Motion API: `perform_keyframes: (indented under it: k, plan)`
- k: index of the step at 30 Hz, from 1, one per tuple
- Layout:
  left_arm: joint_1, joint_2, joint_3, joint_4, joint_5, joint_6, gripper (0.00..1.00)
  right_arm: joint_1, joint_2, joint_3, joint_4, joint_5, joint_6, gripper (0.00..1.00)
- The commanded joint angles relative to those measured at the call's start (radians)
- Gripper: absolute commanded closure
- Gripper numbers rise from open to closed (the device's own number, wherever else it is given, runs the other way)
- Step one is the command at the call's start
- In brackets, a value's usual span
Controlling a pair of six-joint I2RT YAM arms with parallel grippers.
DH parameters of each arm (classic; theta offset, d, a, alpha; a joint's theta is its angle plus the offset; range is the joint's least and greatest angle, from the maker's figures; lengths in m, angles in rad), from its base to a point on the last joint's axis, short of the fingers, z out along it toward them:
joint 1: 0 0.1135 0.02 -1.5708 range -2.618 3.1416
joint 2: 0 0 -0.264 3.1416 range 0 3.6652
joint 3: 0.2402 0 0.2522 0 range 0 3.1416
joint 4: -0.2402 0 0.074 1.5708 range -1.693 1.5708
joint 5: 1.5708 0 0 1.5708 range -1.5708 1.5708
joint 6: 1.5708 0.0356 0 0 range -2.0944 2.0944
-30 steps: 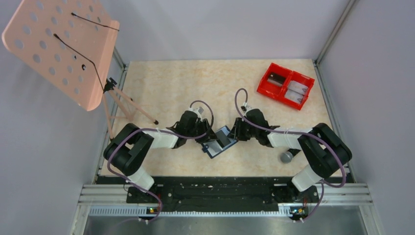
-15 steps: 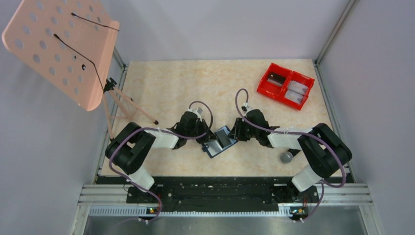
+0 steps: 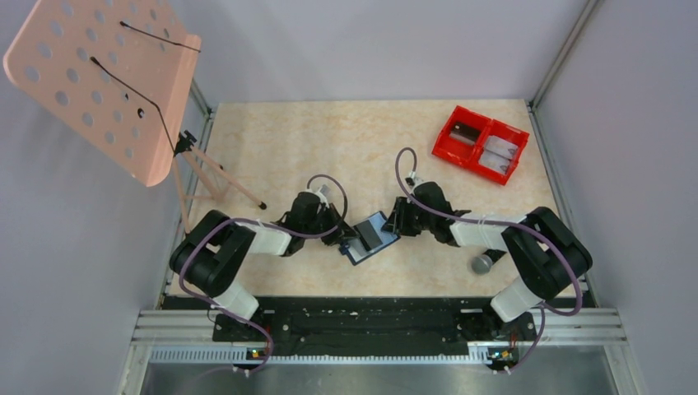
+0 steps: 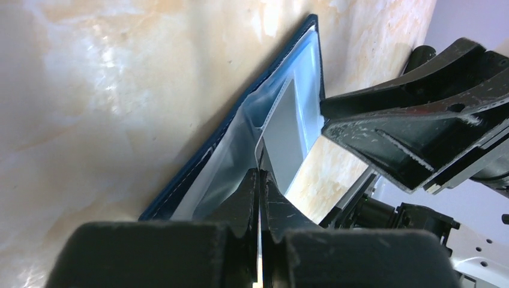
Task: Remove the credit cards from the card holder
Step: Remove the credit card from the card holder.
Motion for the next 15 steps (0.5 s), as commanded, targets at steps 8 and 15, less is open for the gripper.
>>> perform_keyframes:
  k: [8, 15]
  plan:
    - [0.045, -0.156, -0.011, -0.141, 0.027, 0.072, 1.0, -0.029, -0.042, 0.097, -0.181, 0.102, -0.137, 0.64]
    - [0.072, -0.213, -0.018, -0.194, 0.039, 0.099, 1.0, -0.03, -0.084, 0.146, -0.223, 0.109, -0.197, 0.64]
